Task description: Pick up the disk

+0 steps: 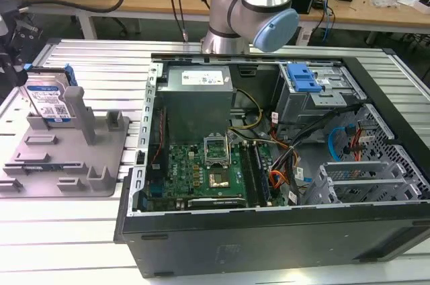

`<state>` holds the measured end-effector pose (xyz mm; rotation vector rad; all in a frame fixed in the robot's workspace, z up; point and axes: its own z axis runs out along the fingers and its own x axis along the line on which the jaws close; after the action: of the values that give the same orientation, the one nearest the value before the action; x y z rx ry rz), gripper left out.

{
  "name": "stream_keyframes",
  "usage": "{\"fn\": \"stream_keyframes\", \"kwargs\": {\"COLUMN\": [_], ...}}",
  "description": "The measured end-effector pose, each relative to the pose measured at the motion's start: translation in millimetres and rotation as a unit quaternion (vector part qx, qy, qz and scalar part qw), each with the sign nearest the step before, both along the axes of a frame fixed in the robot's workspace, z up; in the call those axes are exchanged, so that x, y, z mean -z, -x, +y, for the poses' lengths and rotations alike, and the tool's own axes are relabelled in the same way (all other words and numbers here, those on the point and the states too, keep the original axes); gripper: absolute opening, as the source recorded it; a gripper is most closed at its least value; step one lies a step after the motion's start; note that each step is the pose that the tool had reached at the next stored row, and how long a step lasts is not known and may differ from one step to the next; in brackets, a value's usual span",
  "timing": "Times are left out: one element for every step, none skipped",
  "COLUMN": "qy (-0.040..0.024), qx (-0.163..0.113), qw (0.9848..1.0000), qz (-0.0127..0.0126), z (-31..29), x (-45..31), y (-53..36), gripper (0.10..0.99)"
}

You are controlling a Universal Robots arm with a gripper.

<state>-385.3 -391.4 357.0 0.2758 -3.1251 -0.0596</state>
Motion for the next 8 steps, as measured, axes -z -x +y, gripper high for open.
{"fn": "stream_keyframes", "kwargs": {"qy": [0.0000,0.0000,0.0000,0.0000,0.0000,0.0000,0.0000,0.0000], "qx": [-0.029,-0.039,-0.048,-0.063,-0.077,-0.091,-0.106,-0.117], "qw": [0.9996,0.9992,0.9988,0.9980,0.9970,0.9959,0.9944,0.9932], "qz": [0.0000,0.0000,0.0000,0.0000,0.0000,0.0000,0.0000,0.0000], "z": [0.0,0.0,0.0,0.0,0.0,0.0,0.0,0.0], "x": [0.0,0.0,0.0,0.0,0.0,0.0,0.0,0.0], "y": [0.0,0.0,0.0,0.0,0.0,0.0,0.0,0.0], "gripper": [0.106,0.106,0.106,0.106,0.106,0.106,0.106,0.106]}}
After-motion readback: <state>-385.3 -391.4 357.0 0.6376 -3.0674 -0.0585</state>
